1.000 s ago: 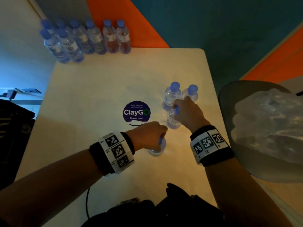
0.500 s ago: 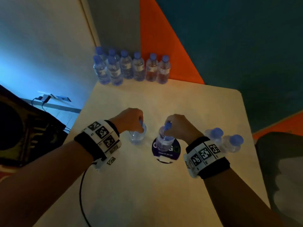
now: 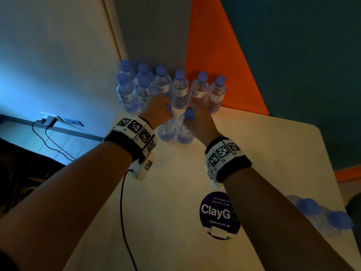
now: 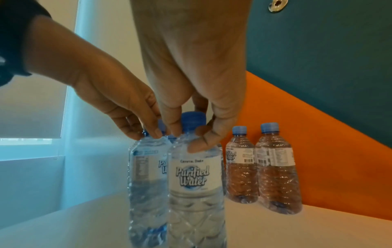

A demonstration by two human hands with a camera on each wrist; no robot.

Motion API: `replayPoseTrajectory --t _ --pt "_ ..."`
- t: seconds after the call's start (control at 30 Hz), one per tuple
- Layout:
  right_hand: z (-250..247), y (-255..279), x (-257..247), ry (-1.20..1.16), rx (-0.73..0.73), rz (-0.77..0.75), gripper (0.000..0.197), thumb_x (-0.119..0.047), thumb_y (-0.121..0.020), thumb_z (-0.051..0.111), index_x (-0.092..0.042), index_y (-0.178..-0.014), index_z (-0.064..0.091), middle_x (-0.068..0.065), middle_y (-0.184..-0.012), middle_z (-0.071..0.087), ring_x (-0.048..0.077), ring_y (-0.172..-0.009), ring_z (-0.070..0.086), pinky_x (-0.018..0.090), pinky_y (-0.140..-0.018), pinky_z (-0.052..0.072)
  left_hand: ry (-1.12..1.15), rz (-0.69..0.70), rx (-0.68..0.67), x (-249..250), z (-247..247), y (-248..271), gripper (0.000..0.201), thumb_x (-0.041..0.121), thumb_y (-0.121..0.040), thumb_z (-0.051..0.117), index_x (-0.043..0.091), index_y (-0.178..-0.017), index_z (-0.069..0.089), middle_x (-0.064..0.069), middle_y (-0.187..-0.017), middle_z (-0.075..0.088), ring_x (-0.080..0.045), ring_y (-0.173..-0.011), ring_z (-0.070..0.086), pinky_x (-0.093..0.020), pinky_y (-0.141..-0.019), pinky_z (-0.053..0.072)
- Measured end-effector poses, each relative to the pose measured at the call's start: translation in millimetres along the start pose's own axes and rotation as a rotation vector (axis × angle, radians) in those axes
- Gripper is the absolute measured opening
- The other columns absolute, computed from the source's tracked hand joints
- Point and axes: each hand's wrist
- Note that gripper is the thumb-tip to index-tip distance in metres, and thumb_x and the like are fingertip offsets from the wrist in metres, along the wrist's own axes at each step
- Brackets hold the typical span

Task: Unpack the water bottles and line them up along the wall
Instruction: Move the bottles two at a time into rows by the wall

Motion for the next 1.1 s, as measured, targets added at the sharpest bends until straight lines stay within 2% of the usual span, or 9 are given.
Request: replayPoseTrajectory --t 0.07,0.13,0.3,0.4,0.6,0.83,0.93,1.0,1.1 --pt "3.3 -10.5 3.3 0.007 0.027 -0.024 0.035 0.001 -0.081 0.056 0.001 -0.116 0.054 0.021 -0.105 0.058 0.030 -0.097 0.053 0.038 -0.076 0.041 0.021 0.017 0.083 -4.2 2.5 -12.8 0.022 0.003 -0.081 0.059 -0.002 -0.101 0.064 -0.023 -0.111 0.065 -0.034 -0.104 0.059 -0.036 -0.088 0.047" --pt "6.3 -21.4 5.5 0.034 0.057 -0.012 0.046 -0.002 -0.086 0.057 0.000 -0.130 0.046 0.024 -0.125 0.053 0.034 -0.113 0.050 0.037 -0.088 0.040 0.019 0.044 0.135 -8.5 4.6 -23.1 0.024 0.000 -0.083 0.054 -0.001 -0.105 0.063 -0.024 -0.114 0.062 -0.036 -0.103 0.059 -0.037 -0.088 0.047" --pt "18.1 -51.4 7.3 0.037 0.154 -0.016 0.041 0.002 -0.085 0.055 0.001 -0.125 0.052 0.024 -0.129 0.051 0.039 -0.118 0.049 0.041 -0.094 0.042 0.013 0.124 0.188 -16.2 11.0 -42.7 0.022 0.002 -0.088 0.049 -0.001 -0.105 0.062 -0.026 -0.112 0.060 -0.037 -0.101 0.059 -0.041 -0.088 0.048" --pt "27.2 -63.9 7.2 0.058 0.243 -0.041 0.041 0.004 -0.084 0.054 -0.002 -0.126 0.054 0.023 -0.127 0.056 0.039 -0.116 0.053 0.044 -0.095 0.046 0.026 0.134 0.227 -19.8 14.7 -51.1 0.022 -0.001 -0.089 0.049 0.000 -0.107 0.061 -0.023 -0.111 0.062 -0.035 -0.104 0.059 -0.038 -0.089 0.048" --pt "34.2 -73.7 8.1 0.032 0.413 -0.163 0.041 0.007 -0.078 0.052 0.002 -0.117 0.062 0.027 -0.112 0.065 0.043 -0.106 0.061 0.050 -0.087 0.052 0.016 0.171 0.304 -25.5 19.1 -61.4 0.031 -0.007 -0.088 0.044 0.001 -0.114 0.060 -0.023 -0.113 0.061 -0.036 -0.105 0.058 -0.044 -0.092 0.049" --pt "37.0 -81.0 15.8 0.041 0.352 -0.156 0.046 0.006 -0.082 0.052 -0.004 -0.127 0.056 0.023 -0.131 0.057 0.044 -0.121 0.051 0.053 -0.099 0.045 0.025 0.167 0.310 -28.6 25.0 -68.7 0.030 -0.001 -0.089 0.045 0.003 -0.116 0.057 -0.023 -0.119 0.059 -0.039 -0.108 0.055 -0.048 -0.093 0.049" --pt "33.4 -77.4 16.4 0.077 0.239 -0.100 0.056 0.000 -0.086 0.051 -0.012 -0.140 0.042 0.020 -0.145 0.043 0.044 -0.128 0.042 0.052 -0.104 0.040 -0.002 0.146 0.312 -28.5 24.9 -65.6 0.038 -0.002 -0.084 0.051 0.008 -0.121 0.055 -0.019 -0.124 0.056 -0.038 -0.113 0.051 -0.048 -0.093 0.048" --pt "29.4 -68.1 19.6 0.069 0.180 -0.042 0.066 -0.006 -0.087 0.053 -0.017 -0.147 0.028 0.019 -0.151 0.031 0.043 -0.133 0.036 0.050 -0.107 0.038 -0.071 0.124 0.306 -26.3 26.7 -56.6 0.048 0.002 -0.083 0.055 0.012 -0.130 0.048 -0.017 -0.137 0.046 -0.039 -0.123 0.041 -0.047 -0.100 0.043" --pt "15.3 -45.8 22.8 -0.020 0.198 0.063 0.071 -0.005 -0.086 0.053 -0.019 -0.149 0.022 0.020 -0.148 0.033 0.041 -0.134 0.033 0.047 -0.105 0.037 -0.124 0.105 0.334 -12.2 34.1 -32.5 0.060 0.011 -0.084 0.057 0.020 -0.139 0.036 -0.019 -0.152 0.024 -0.044 -0.136 0.025 -0.053 -0.109 0.031"
Point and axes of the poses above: each hand's wrist, its own y-axis away from the middle knuckle, its own z-axis out of the palm, x = y × z
